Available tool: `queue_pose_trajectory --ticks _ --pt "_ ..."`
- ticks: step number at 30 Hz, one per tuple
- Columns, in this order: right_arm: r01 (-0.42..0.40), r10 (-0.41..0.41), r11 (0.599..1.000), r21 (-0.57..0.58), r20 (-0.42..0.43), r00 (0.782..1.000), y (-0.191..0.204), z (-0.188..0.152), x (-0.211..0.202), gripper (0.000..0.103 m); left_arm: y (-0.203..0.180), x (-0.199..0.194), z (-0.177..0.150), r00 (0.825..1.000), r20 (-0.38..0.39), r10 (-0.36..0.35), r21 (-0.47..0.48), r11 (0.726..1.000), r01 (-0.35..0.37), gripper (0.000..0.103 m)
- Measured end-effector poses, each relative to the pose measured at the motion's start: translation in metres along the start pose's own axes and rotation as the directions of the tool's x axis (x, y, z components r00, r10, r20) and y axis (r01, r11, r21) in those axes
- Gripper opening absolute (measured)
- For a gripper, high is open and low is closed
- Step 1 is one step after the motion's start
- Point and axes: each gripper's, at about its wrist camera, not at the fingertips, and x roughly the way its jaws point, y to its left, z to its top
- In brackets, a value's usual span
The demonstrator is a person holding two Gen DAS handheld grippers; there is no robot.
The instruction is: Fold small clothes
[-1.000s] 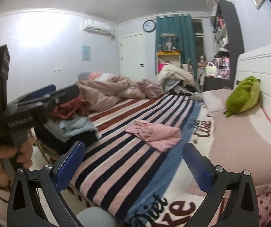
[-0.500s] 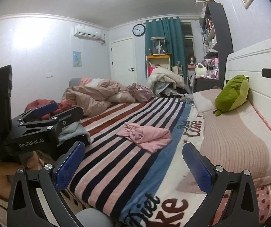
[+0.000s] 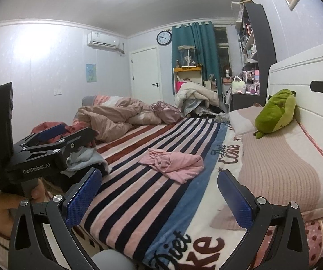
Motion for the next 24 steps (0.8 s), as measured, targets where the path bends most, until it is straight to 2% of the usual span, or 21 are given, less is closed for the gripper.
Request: queue_pose_trajectory --ticks 24 --pt "-0.003 0.003 1.000 0.006 0.003 1.000 -0.0049 0.0002 -0.0013 0.103 -0.0021 -0.0020 -0.0031 1.000 0.001 0.001 0.015 1.000 -0.001 0.102"
